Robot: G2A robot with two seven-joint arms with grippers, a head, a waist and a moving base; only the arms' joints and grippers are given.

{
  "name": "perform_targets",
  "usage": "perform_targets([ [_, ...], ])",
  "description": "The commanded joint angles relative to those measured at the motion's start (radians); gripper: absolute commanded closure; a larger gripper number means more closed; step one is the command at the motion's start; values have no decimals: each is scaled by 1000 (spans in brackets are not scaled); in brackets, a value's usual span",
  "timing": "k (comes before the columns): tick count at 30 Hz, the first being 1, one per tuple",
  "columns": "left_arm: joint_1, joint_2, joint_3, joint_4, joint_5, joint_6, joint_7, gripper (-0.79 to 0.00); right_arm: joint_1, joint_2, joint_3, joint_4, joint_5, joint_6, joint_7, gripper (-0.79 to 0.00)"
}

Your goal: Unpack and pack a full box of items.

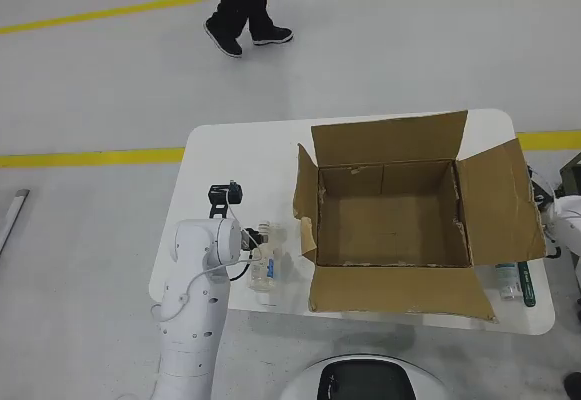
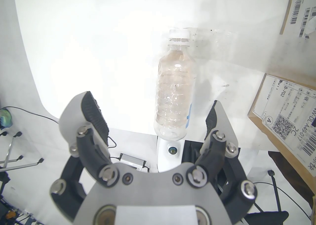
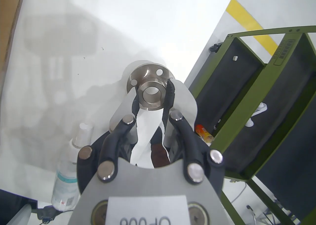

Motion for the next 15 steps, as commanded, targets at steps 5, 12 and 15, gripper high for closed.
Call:
perform_targets([
  [5, 0, 0, 0, 0, 0, 0, 0, -785, -2, 5, 4, -8, 31, -11, 39, 0],
  [12, 0, 0, 0, 0, 0, 0, 0, -785, 7, 10, -7, 9, 40, -7, 34, 0],
  [15, 0, 0, 0, 0, 0, 0, 0, -785, 14, 11, -15, 17, 42, -5, 34, -114],
])
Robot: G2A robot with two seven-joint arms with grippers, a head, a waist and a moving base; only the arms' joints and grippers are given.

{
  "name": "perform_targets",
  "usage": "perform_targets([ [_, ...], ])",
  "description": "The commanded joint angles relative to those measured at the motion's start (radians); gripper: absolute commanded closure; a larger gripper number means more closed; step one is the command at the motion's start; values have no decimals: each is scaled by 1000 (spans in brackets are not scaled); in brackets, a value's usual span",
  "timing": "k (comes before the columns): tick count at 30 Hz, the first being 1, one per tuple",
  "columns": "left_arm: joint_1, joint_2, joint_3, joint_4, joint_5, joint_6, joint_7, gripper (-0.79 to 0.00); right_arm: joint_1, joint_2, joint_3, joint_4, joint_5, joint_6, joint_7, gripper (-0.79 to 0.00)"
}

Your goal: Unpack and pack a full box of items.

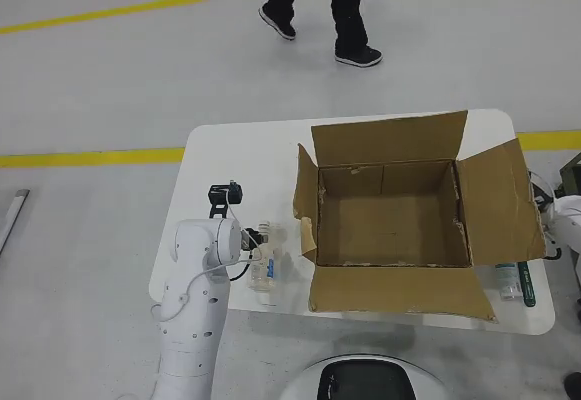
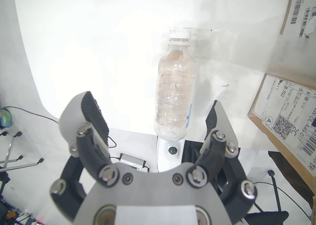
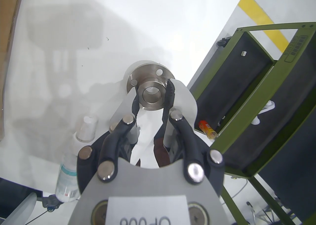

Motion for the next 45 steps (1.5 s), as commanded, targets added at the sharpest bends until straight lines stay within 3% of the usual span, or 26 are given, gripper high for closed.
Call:
perform_targets([
  [1, 0, 0, 0, 0, 0, 0, 0, -785, 2, 1, -5, 4, 2, 2, 0, -151],
  [9, 0, 0, 0, 0, 0, 0, 0, -785, 19, 4, -27, 38, 5, 8, -11, -222],
  [12, 0, 0, 0, 0, 0, 0, 0, -785, 21, 6, -31, 41, 9, 11, -10, -302],
  [19, 0, 0, 0, 0, 0, 0, 0, -785, 20, 11, -27, 34, 24, 17, -9, -379],
  [20, 0, 0, 0, 0, 0, 0, 0, -785, 17, 12, -23, 28, 25, 17, -8, -551],
  [21, 0, 0, 0, 0, 0, 0, 0, -785, 14, 14, -19, 20, 26, 18, -6, -597],
  [24, 0, 0, 0, 0, 0, 0, 0, -785, 2, 18, -4, -7, 36, 18, -8, -631],
  [27, 0, 0, 0, 0, 0, 0, 0, -785, -18, 23, 21, -45, 51, 18, -31, -785],
  [29, 0, 0, 0, 0, 0, 0, 0, -785, -39, 27, 48, -70, 54, 30, -56, -785],
  [30, 0, 0, 0, 0, 0, 0, 0, -785, -52, 29, 67, -82, 65, 45, -71, -745],
  [31, 0, 0, 0, 0, 0, 0, 0, -785, -68, 30, 91, -93, 86, 61, -97, -573],
  [32, 0, 0, 0, 0, 0, 0, 0, -785, -84, 31, 113, -109, 97, 69, -132, -345],
  [34, 0, 0, 0, 0, 0, 0, 0, -785, -130, 32, 157, -146, 130, 80, -245, -151],
  [35, 0, 0, 0, 0, 0, 0, 0, -785, -161, 32, 179, -161, 151, 77, -302, 0],
  [40, 0, 0, 0, 0, 0, 0, 0, -785, -310, 30, 278, -274, 169, 118, -546, 0],
  [45, 0, 0, 0, 0, 0, 0, 0, -785, -401, 22, 320, -362, 204, 191, -621, 0],
])
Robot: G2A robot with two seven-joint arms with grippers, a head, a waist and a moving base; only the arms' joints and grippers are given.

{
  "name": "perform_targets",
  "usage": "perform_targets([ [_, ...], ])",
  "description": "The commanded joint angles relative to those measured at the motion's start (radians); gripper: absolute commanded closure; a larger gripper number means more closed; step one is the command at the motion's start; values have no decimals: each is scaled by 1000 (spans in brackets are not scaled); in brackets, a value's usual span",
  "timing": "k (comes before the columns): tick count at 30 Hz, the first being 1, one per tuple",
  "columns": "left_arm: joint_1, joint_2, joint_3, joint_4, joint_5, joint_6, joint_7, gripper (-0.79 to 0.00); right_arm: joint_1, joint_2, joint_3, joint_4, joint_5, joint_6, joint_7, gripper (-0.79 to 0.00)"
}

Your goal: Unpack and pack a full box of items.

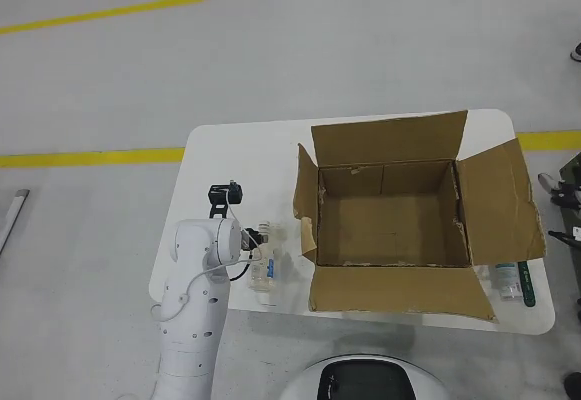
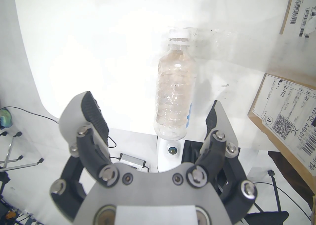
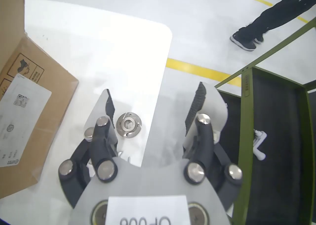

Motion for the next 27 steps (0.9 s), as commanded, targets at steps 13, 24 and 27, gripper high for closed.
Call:
perform_targets([
  [13, 0, 0, 0, 0, 0, 0, 0, -785, -20, -17, 14, 10, 220, 16, -207, 0],
  [24, 0, 0, 0, 0, 0, 0, 0, -785, -62, -35, 37, -16, 311, 33, -452, 0],
  [27, 0, 0, 0, 0, 0, 0, 0, -785, -62, -35, 37, -16, 311, 33, -452, 0],
])
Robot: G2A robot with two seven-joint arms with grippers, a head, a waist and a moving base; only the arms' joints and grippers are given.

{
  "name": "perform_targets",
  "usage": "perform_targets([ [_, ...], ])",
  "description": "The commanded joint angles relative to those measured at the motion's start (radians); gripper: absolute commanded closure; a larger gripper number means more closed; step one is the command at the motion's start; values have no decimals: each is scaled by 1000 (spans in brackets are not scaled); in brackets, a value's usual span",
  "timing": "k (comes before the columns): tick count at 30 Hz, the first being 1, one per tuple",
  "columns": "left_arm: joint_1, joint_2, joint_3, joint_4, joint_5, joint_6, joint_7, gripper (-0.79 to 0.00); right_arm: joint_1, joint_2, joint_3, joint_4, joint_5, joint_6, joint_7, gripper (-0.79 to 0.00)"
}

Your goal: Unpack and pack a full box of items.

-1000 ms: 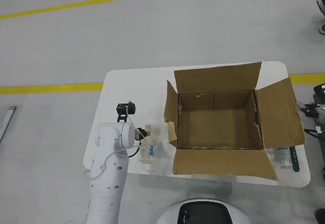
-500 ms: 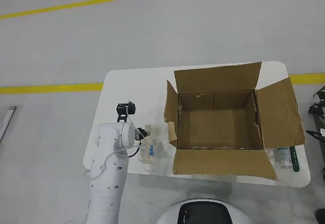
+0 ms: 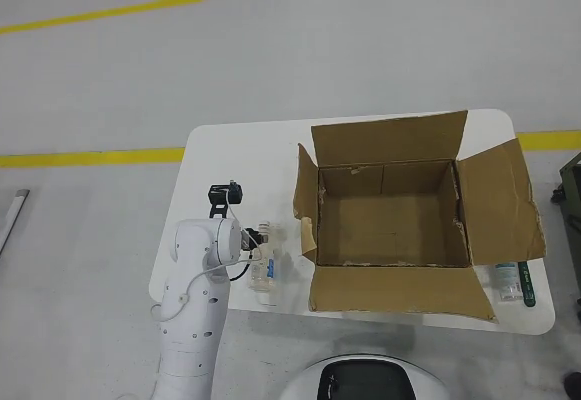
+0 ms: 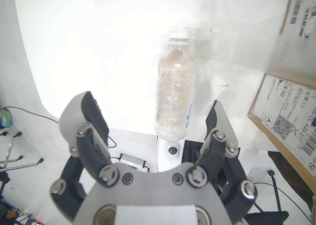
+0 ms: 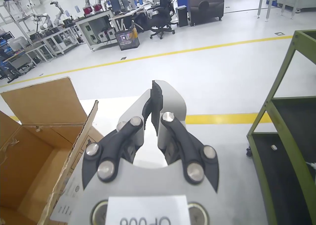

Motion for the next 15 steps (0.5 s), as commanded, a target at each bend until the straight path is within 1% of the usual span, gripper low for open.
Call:
perform_targets([
  [1, 0, 0, 0, 0, 0, 0, 0, -785, 0, 0, 0, 0, 0, 0, 0, 0],
  [6, 0, 0, 0, 0, 0, 0, 0, -785, 0, 0, 0, 0, 0, 0, 0, 0],
  [7, 7, 0, 0, -1, -8, -6, 14, -785, 0, 0, 0, 0, 0, 0, 0, 0],
  [9, 18, 1, 5, -21, -42, -61, 26, -785, 0, 0, 0, 0, 0, 0, 0, 0],
  [12, 30, 4, 5, -42, -98, -122, -8, -785, 0, 0, 0, 0, 0, 0, 0, 0],
  [15, 38, 9, 8, -23, -101, -147, -11, -785, 0, 0, 0, 0, 0, 0, 0, 0],
])
